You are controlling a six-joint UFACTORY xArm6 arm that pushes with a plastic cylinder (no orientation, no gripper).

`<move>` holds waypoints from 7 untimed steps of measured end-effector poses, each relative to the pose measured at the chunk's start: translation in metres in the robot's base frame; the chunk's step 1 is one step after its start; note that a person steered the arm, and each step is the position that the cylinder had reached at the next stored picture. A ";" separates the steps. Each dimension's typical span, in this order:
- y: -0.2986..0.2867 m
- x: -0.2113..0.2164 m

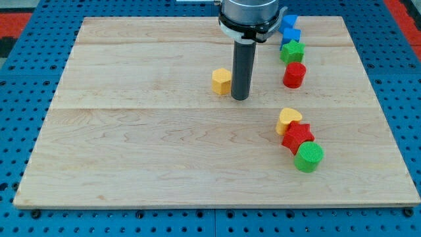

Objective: Slide the hexagon at the bottom of the red circle

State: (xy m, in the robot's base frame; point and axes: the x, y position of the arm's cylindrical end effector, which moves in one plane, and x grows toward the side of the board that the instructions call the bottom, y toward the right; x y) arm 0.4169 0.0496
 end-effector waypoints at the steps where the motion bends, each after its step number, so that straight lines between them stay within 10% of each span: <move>1: 0.004 0.002; 7: -0.051 0.037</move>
State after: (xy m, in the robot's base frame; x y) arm 0.4538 -0.0009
